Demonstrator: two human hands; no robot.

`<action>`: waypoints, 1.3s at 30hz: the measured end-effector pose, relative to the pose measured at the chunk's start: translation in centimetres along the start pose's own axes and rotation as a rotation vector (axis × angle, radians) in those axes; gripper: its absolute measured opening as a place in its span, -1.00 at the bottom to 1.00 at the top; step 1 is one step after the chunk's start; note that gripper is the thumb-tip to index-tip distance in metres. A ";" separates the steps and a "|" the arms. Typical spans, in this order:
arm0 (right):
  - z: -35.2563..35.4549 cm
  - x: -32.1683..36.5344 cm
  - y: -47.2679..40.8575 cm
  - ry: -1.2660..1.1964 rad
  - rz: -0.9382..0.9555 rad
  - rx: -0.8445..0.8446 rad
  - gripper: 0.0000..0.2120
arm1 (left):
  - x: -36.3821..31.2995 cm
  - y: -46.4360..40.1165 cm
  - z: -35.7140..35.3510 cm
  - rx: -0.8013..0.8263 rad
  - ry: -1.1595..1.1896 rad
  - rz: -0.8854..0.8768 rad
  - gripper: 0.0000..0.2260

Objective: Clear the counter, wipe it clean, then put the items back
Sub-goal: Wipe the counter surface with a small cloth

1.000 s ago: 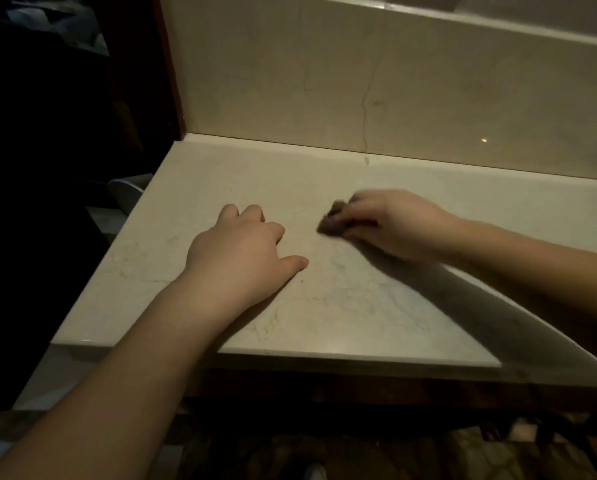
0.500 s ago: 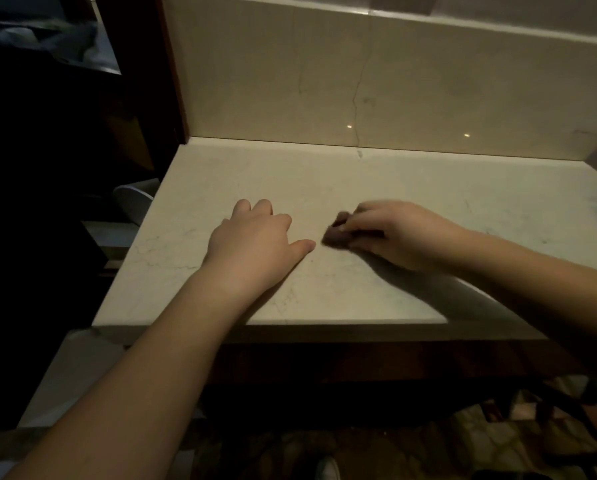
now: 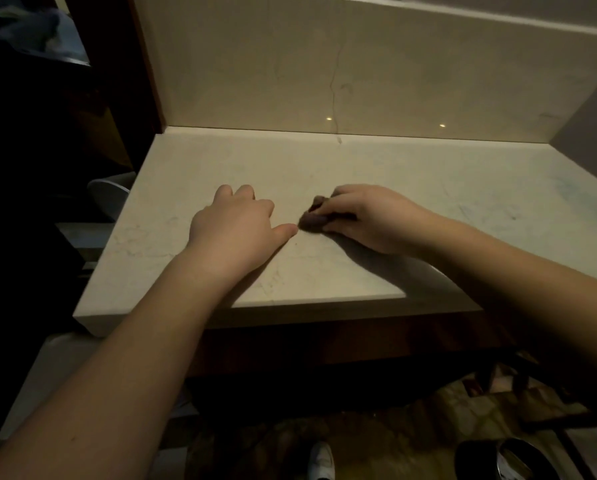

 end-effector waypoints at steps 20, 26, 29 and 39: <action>0.3 2.1 8.6 -0.022 0.294 0.027 -0.73 | 0.3 -0.6 0.8 0.045 -0.009 -0.016 -0.64; 0.5 -1.7 3.7 -0.046 0.047 -0.038 -0.76 | 0.1 -0.7 0.6 0.031 -0.014 0.004 -0.64; 0.4 -3.1 1.3 0.040 -0.041 -0.034 -0.73 | 0.1 -0.8 0.6 0.028 -0.015 0.002 -0.62; 1.6 -0.4 8.3 -0.008 0.227 0.040 -0.74 | 0.0 -0.6 0.2 0.035 0.019 0.012 -0.66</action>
Point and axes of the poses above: each hand's wrist, its own y-axis away from the middle knuckle, its own z-axis out of the back of the hand, x = y × z, the point moved 2 cm from there along -y, towards the middle knuckle, and after that the axes turned 1 degree about z, right-handed, at the moved point
